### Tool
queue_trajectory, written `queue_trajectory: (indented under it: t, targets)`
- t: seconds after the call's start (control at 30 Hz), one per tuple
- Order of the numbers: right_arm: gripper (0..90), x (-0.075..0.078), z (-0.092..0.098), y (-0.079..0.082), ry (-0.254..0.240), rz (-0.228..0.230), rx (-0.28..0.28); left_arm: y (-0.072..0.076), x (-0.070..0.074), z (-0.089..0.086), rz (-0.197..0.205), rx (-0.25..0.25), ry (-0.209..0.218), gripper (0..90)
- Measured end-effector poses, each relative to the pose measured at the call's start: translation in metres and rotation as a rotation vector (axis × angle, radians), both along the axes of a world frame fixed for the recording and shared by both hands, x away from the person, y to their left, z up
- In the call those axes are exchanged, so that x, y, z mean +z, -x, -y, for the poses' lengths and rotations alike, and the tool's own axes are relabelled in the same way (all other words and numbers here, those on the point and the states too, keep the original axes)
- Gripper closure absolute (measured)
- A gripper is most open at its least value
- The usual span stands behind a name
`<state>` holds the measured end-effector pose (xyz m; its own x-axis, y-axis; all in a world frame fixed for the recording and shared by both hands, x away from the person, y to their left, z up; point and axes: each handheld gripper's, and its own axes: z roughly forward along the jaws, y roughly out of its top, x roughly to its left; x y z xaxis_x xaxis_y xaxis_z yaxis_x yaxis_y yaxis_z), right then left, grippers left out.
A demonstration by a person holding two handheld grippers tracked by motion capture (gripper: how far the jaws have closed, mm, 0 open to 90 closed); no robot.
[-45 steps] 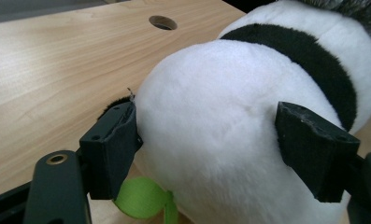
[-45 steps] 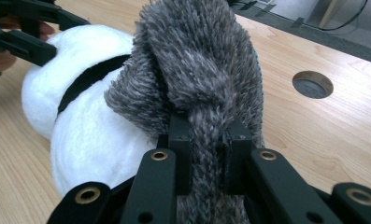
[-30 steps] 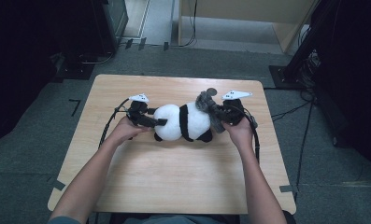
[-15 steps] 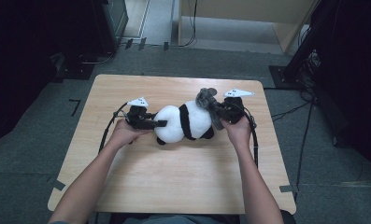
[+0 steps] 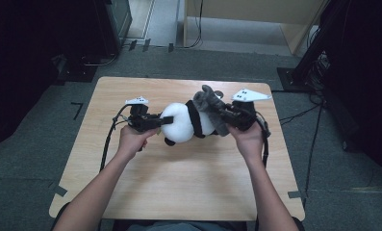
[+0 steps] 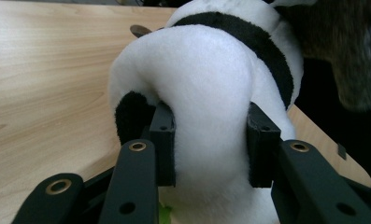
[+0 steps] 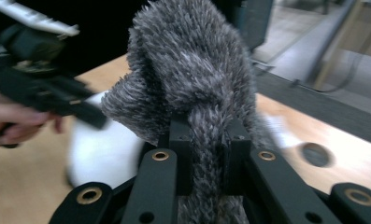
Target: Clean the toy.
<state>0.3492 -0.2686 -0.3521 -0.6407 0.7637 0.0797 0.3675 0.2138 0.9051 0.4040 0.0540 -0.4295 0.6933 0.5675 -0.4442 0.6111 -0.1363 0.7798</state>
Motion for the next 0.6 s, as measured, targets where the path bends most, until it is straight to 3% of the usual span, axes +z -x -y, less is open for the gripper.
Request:
queue_trajectory:
  t: [0.23, 0.4, 0.53, 0.6]
  targets:
    - [79.6, -0.033, -0.051, 0.012, -0.025, -0.040, 0.085, 0.015, 0.000, 0.017, 0.008, 0.042, -0.006, 63.1]
    - [80.0, -0.055, -0.076, 0.015, -0.030, -0.062, 0.092, 0.022, -0.004, 0.022, 0.018, 0.078, -0.026, 63.0]
    - [80.6, -0.071, -0.087, 0.024, -0.008, -0.027, 0.105, 0.026, -0.005, 0.024, 0.042, 0.105, -0.070, 63.2]
    - [80.7, -0.077, -0.091, 0.030, 0.014, 0.001, 0.107, 0.026, -0.005, 0.024, 0.031, 0.112, -0.061, 63.2]
